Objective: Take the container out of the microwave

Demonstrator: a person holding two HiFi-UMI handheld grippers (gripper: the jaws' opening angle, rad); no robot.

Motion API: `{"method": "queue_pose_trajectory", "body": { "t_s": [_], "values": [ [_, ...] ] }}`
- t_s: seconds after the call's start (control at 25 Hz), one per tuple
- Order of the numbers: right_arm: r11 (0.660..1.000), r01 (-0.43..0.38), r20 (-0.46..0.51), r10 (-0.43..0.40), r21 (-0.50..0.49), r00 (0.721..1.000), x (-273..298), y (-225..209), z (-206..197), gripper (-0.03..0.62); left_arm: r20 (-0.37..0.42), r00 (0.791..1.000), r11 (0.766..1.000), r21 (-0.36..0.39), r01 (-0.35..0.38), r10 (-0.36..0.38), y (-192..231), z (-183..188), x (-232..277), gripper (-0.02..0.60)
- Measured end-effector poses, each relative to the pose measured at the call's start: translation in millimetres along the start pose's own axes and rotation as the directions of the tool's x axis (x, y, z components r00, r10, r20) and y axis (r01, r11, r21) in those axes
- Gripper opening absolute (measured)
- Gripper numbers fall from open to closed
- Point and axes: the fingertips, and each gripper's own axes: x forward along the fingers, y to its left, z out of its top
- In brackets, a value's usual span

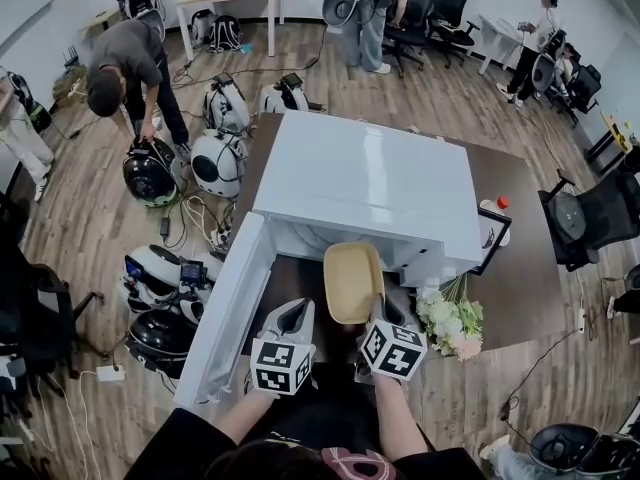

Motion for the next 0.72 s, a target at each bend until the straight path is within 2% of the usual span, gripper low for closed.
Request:
{"method": "queue_pose_trajectory", "body": {
  "t_s": [0.72],
  "values": [
    [1.000, 0.005, -0.018, -0.005, 0.011, 1.000, 3.8, 4.3, -8.5, 0.032, -0.013, 1.000, 1.000, 0.003, -0.004, 0.004, 5.8, -4.6, -4.7, 0.009]
  ]
}}
